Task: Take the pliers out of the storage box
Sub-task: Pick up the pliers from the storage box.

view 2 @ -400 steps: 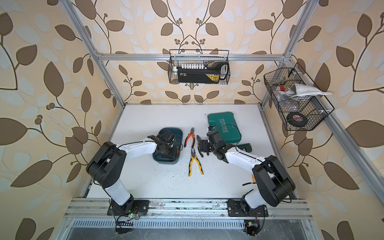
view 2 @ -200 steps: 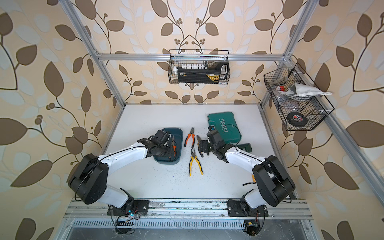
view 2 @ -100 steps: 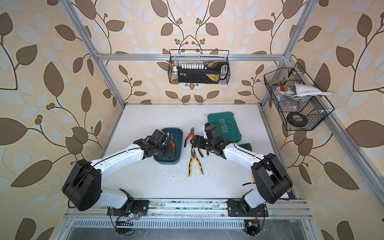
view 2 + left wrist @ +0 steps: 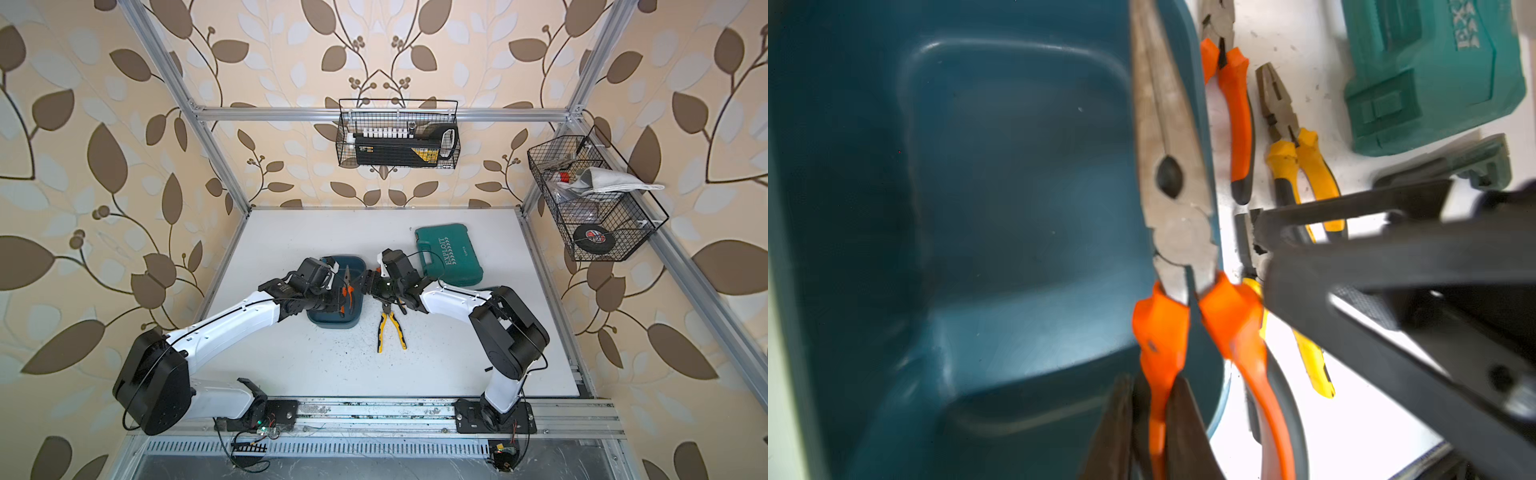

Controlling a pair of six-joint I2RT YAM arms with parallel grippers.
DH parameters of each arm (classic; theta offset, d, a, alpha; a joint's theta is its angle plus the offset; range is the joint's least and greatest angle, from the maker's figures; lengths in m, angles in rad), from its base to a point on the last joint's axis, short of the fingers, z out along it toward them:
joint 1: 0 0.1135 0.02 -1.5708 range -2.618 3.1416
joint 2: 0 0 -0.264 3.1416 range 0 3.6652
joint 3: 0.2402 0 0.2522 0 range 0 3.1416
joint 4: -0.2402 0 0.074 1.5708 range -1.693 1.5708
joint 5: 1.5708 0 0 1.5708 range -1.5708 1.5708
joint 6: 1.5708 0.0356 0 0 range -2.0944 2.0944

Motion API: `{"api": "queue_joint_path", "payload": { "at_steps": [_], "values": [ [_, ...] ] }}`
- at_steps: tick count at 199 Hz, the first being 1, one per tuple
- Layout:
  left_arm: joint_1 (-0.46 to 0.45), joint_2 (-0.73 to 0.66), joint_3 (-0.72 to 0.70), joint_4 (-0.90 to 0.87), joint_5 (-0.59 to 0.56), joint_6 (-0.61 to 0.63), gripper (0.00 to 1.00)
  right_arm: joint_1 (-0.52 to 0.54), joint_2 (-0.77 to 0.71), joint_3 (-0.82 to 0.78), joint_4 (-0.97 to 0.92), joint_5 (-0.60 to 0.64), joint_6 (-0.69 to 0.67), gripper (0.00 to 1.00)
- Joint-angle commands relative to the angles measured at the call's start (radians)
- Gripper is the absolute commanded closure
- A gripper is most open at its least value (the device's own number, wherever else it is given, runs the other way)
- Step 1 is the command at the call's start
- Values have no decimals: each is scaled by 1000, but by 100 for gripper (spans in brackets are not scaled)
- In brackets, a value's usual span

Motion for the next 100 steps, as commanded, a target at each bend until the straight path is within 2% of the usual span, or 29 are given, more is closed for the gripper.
{"api": "queue_joint_path", "payload": {
  "at_steps": [1, 100],
  "values": [
    [-10, -53, -5, 55, 36, -11, 100, 21, 20, 25, 35, -14, 39, 29],
    [-10, -67, -24, 67, 45, -18, 100, 54, 47, 63, 56, -18, 59, 33]
  ]
}}
